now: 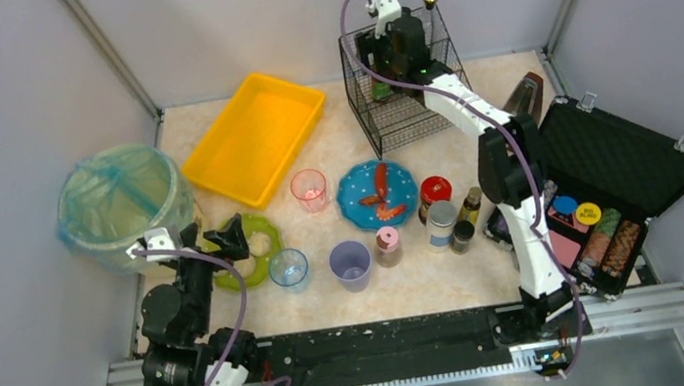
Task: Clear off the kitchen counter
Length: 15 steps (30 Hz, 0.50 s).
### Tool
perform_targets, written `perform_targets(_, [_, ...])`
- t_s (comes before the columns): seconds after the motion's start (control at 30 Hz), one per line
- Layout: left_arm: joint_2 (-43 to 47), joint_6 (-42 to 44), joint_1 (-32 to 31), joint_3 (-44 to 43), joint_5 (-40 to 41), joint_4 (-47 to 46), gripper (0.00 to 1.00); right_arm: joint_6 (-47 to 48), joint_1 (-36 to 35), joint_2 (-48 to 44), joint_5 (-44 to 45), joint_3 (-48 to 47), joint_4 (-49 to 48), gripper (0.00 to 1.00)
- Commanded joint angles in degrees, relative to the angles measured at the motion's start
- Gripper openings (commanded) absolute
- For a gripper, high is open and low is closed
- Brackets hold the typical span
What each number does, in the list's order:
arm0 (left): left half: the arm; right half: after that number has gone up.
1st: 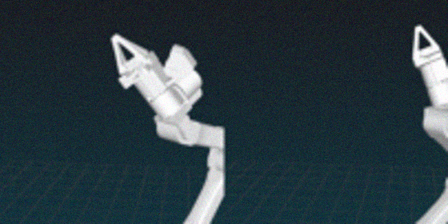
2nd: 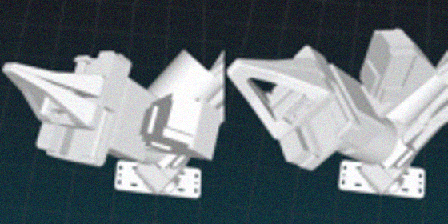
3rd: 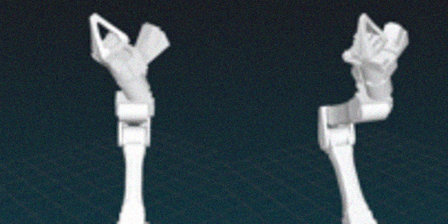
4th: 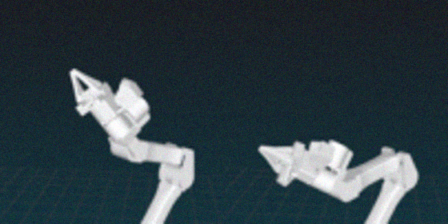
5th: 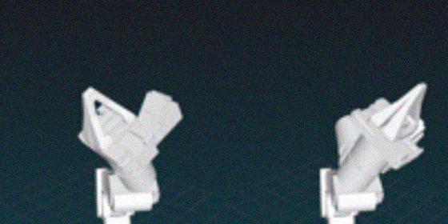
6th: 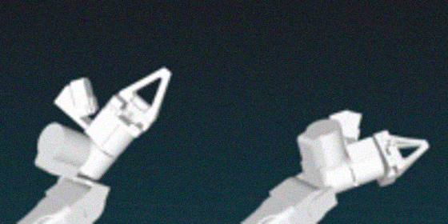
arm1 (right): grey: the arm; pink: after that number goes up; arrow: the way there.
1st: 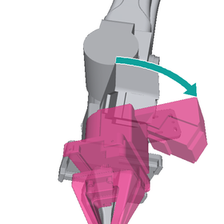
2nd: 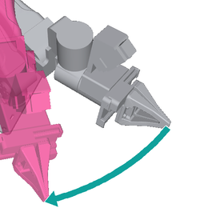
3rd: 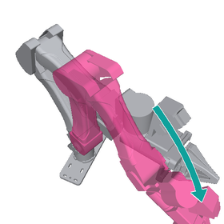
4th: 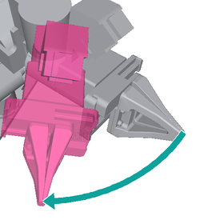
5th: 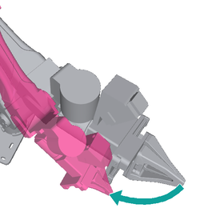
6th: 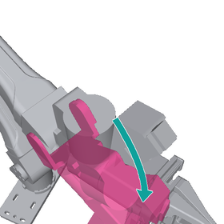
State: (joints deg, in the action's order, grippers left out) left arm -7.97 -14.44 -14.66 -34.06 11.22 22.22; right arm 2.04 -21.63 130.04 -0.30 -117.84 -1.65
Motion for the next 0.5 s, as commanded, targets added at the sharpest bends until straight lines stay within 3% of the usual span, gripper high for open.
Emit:
perform_targets(0.0, [1.4, 0.8, 0.1, -0.2, 0.2, -1.1, 0.99, 0.2, -0.4, -3.4, -1.0, -2.2, -0.9, 0.8])
perform_targets(0.2, [2.6, 0.7, 0.1, -0.2, 0.0, -1.1, 0.99, -0.3, -0.6, -10.3, -4.7, 0.7, 4.1, 0.83])
perform_targets(0.47, [4.1, 0.5, 0.1, -0.3, -0.4, -1.1, 0.99, -1.0, -0.8, -27.5, -7.4, 15.8, 6.0, 0.85])
